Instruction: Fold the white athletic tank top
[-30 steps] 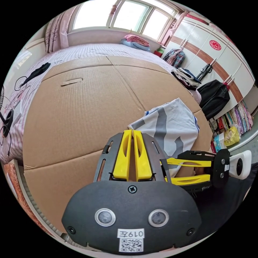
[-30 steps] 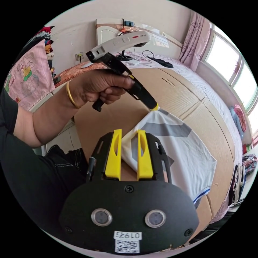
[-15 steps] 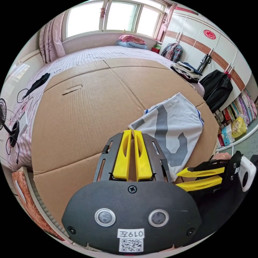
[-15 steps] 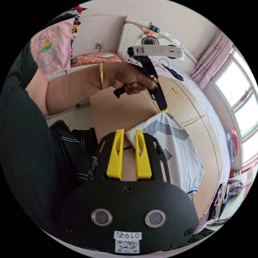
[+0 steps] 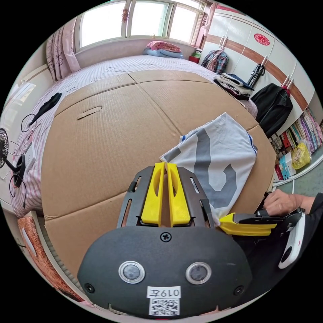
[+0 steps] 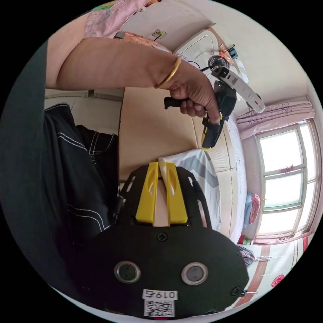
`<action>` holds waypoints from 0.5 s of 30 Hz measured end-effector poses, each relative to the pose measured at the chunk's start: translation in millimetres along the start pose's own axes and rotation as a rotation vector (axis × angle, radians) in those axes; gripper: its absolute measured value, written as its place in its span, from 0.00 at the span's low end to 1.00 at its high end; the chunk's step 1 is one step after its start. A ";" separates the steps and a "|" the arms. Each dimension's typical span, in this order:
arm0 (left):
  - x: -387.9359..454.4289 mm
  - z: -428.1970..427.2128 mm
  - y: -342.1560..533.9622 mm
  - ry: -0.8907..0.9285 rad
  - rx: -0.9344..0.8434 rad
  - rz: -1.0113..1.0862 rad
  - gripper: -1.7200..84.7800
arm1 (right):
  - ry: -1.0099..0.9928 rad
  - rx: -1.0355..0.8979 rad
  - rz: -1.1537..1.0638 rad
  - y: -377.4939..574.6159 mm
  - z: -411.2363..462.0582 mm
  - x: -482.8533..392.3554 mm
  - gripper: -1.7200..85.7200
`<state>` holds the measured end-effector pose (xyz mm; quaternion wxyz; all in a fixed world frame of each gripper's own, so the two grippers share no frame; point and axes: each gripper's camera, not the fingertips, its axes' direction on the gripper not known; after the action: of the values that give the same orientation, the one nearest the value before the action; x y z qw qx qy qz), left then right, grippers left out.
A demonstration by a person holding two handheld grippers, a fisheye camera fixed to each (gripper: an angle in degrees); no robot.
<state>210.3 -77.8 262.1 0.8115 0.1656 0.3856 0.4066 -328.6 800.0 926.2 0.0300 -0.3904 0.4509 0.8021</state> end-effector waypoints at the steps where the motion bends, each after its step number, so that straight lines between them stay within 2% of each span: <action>1: 1.3 1.5 0.0 -0.001 -0.002 0.000 0.04 | 0.010 -0.005 -0.016 -1.0 0.6 -2.8 0.07; 8: 5.2 8.3 0.6 -0.010 -0.005 -0.004 0.04 | -0.022 0.049 0.013 5.9 -13.1 7.9 0.02; 12: 5.6 13.2 -0.4 -0.019 -0.015 0.004 0.04 | -0.093 0.054 0.033 12.5 -12.8 16.7 0.02; 15: 7.9 16.1 0.3 -0.034 -0.019 0.029 0.04 | -0.067 0.039 0.003 14.3 -9.8 11.9 0.03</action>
<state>225.3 -70.6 268.8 0.8135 0.1700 0.3656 0.4190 -336.8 780.6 925.5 0.0515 -0.3620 0.4659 0.8058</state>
